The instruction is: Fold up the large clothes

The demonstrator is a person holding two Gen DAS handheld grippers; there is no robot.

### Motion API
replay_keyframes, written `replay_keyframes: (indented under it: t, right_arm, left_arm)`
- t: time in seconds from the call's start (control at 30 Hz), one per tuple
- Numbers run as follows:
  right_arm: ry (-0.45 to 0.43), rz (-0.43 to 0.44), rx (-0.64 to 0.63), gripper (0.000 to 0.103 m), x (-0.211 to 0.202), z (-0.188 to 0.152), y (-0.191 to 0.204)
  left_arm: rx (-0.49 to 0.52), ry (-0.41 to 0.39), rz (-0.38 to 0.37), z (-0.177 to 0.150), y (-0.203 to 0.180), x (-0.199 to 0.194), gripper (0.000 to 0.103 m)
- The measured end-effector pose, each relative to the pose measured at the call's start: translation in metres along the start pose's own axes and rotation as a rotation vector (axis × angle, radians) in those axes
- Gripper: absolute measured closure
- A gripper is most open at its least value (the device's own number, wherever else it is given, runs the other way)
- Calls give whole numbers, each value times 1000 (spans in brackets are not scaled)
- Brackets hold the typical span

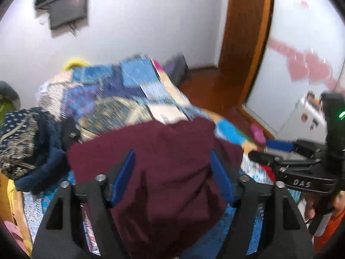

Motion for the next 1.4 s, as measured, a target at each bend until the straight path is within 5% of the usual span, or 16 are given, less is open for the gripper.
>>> replay_keyframes:
  t: [0.1,0.23,0.53,0.8,0.87,1.2,1.4]
  right_arm:
    - [-22,36,5,33,-1,8,13]
    - [-15,104,-3,33,8,20,34]
    - [9,114,-22,33,39,34,68]
    - [67,121,37,32,66,35,65]
    - [77,120,45,25,71,33,62]
    - [143,319,254,23,107,20,46]
    - [44,267,157,56,90,31,57]
  left_arm:
    - [-38,-57,17,11,30,-27,19]
    - [-34,-80,120,16,78,-44,18]
    - [-104,43,274,-21,181,-29,18]
    - [-171,161,180,-63,188,8,18]
    - [-168,183,157,-67,179,18,18]
    - [-261,211,96,-72,180,39,15]
    - [-291,235,92,-69,183,38,15]
Point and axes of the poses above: each gripper's, at about its wrist camera, not at the fingertips, and x roughly the way its jaws point, y to its left, z to its top, the point moved 4 cm from there along x, roughly the way its jaws point, and after that the axes turned 11 degrees about -x, right-handed, at the moved point
